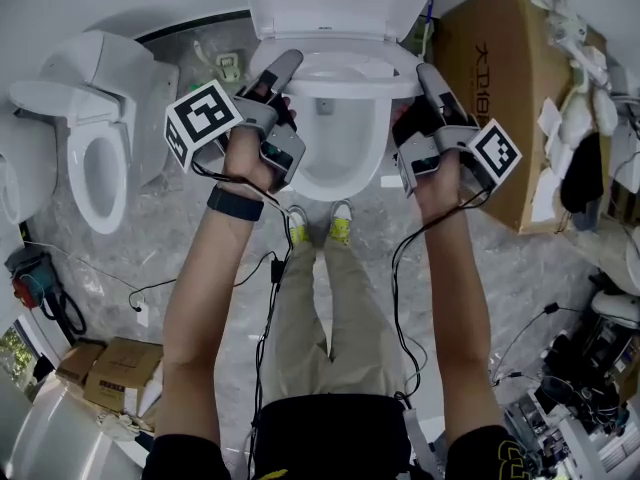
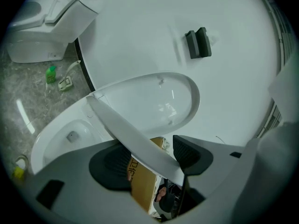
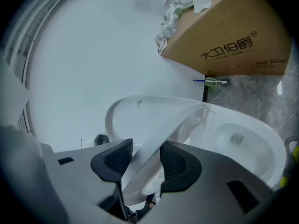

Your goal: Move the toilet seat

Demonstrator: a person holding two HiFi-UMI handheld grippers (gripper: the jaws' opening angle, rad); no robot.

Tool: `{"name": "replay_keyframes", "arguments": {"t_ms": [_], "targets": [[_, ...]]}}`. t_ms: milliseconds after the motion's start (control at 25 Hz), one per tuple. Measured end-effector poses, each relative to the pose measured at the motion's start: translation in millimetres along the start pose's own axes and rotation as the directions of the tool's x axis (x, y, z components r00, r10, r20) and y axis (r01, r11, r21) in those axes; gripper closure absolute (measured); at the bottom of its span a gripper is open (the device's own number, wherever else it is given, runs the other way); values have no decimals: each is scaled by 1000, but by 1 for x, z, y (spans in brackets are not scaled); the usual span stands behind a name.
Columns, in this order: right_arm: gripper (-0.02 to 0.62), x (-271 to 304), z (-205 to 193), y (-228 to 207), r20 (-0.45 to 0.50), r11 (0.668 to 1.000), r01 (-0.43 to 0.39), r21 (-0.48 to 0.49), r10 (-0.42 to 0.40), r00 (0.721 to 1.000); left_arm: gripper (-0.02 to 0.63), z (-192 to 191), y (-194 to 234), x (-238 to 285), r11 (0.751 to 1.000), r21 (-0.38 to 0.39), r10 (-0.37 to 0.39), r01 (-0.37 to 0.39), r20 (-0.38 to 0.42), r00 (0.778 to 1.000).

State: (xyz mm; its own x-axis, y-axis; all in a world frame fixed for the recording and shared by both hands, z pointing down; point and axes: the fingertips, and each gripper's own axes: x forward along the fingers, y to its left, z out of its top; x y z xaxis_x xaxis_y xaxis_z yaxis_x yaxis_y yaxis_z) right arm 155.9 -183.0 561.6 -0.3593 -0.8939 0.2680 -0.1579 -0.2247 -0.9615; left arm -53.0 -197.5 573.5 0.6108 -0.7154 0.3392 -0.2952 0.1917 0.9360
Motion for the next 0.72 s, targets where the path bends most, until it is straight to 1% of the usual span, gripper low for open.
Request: {"name": "replay_keyframes", "arguments": {"t_ms": [120, 280, 480, 720], "targets": [[381, 20, 12, 15, 1, 1000, -15, -3, 15, 1000, 309, 16, -14, 16, 999, -32, 13, -13, -6, 1000], [371, 35, 19, 26, -3, 1000, -13, -11, 13, 1000, 310, 29, -22, 26, 996, -85, 24, -24, -4, 1000], [364, 73, 40, 48, 14, 1000, -17, -7, 17, 1000, 308, 61, -41, 56, 989, -142, 40, -37, 15, 999], [359, 78, 43, 51, 26, 1000, 2, 19, -3, 1000, 308, 65, -42, 59, 979, -192, 75, -69, 24, 997]]}}
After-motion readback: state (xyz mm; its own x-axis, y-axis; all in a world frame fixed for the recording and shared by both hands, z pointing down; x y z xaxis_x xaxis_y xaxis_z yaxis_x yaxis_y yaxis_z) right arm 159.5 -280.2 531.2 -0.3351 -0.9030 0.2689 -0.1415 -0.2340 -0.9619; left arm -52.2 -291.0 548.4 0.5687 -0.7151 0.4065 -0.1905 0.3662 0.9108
